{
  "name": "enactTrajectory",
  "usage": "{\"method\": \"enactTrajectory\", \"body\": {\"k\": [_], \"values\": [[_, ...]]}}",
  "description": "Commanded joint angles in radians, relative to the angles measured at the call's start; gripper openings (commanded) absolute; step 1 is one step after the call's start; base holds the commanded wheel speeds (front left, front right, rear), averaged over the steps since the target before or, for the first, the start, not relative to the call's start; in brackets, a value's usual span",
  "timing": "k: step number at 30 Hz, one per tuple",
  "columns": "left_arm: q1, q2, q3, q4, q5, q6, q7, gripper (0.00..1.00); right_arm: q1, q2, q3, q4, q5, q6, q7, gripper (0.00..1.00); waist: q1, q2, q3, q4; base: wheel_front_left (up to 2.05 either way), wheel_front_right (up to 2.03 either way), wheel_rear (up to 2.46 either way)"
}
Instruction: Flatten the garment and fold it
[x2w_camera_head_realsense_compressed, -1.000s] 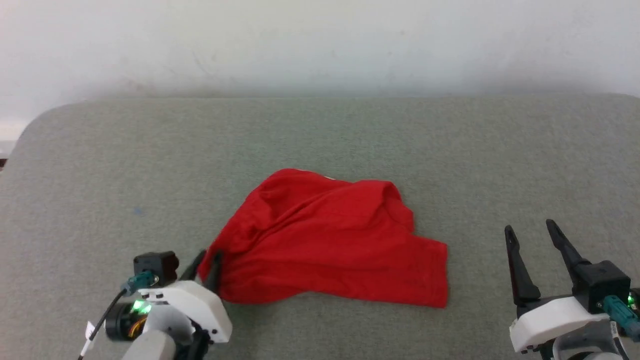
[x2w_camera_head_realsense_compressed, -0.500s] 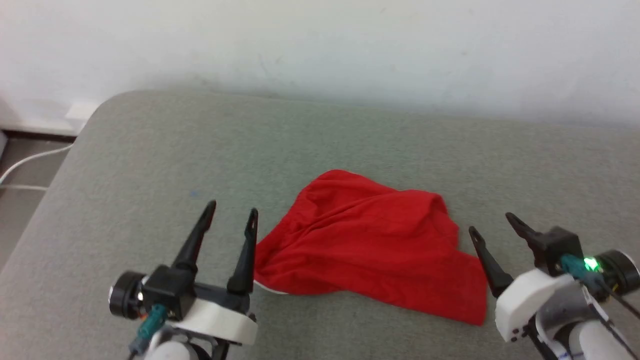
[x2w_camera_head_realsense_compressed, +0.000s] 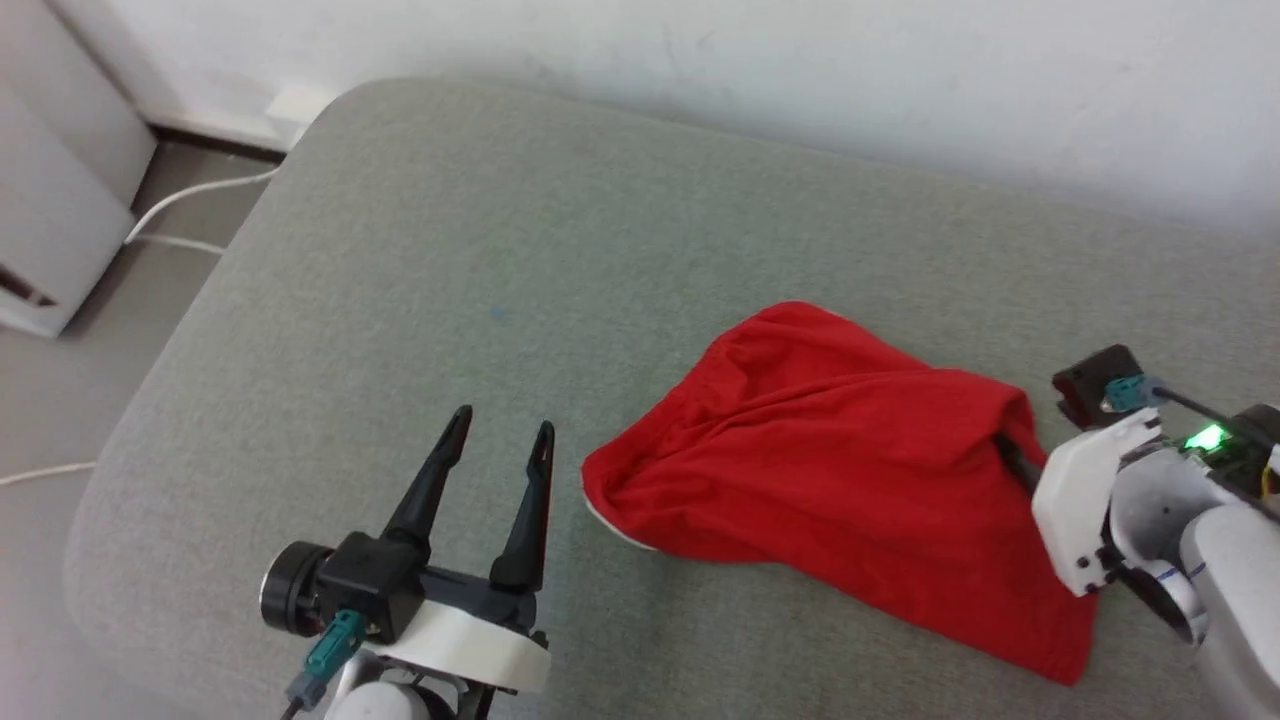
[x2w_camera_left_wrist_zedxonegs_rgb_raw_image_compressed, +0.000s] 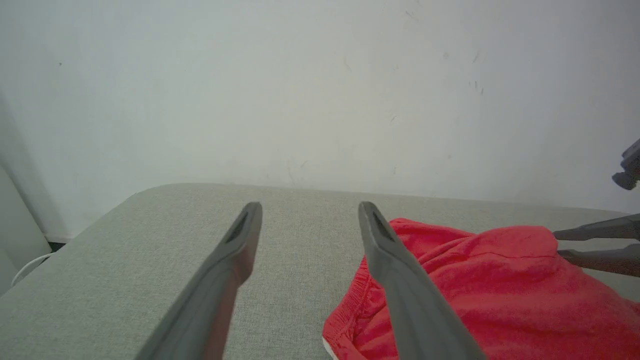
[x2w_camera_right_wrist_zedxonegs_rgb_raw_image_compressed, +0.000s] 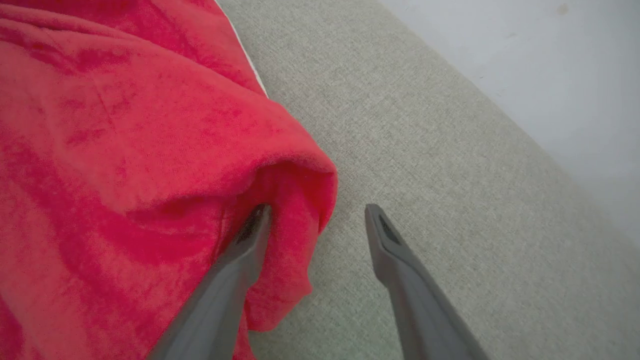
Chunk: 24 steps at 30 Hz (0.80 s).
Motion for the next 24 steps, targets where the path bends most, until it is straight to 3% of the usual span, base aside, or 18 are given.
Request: {"method": "enactTrajectory", "body": {"k": [1,7,8,9,10,11,17,21,24], "values": [[-0.023,-0.011,0.003,0.009,0.011,-0.012,-0.005,1.0,-0.028,-0.019,0.017,0.049,0.01,-0.002,-0.001,1.0,-0.0001,0.0,0.061,0.065,0.0,0.0,0.0],[-0.035,-0.028,0.009,0.027,0.012,-0.026,-0.005,1.0,-0.069,-0.028,0.093,0.167,0.044,-0.002,-0.044,1.0,-0.0001,0.0,0.073,0.083,0.0,0.0,0.0],[-0.035,-0.029,0.008,0.031,0.013,-0.028,-0.005,1.0,-0.071,-0.026,0.104,0.18,0.051,-0.002,-0.054,0.63,-0.0001,0.0,0.072,0.082,0.0,0.0,0.0],[-0.035,-0.029,0.008,0.031,0.013,-0.028,-0.005,1.0,-0.071,-0.026,0.104,0.18,0.051,-0.002,-0.054,0.63,-0.0001,0.0,0.072,0.082,0.0,0.0,0.0],[-0.034,-0.031,0.007,0.036,0.014,-0.029,-0.005,1.0,-0.073,-0.024,0.114,0.19,0.057,-0.002,-0.067,0.16,-0.0001,0.0,0.069,0.078,0.0,0.0,0.0],[-0.033,-0.032,0.006,0.04,0.015,-0.031,-0.005,1.0,-0.076,-0.025,0.121,0.196,0.059,-0.002,-0.089,0.0,-0.0001,0.0,0.065,0.073,0.0,0.0,0.0],[-0.022,-0.034,0.017,0.053,0.021,-0.038,-0.005,1.0,-0.084,-0.004,0.028,0.185,-0.01,-0.002,-0.285,0.0,-0.0001,0.0,0.018,0.024,0.0,0.0,0.0],[-0.014,-0.035,0.023,0.057,0.028,-0.043,-0.005,1.0,-0.053,0.024,-0.087,0.089,-0.086,-0.002,-0.388,0.0,-0.0001,0.0,-0.019,-0.009,0.0,0.0,0.0],[-0.008,-0.036,0.021,0.056,0.031,-0.045,-0.005,1.0,-0.026,0.034,-0.169,-0.005,-0.145,-0.002,-0.406,0.0,-0.0001,0.0,-0.035,-0.02,0.0,0.0,0.0]]}}
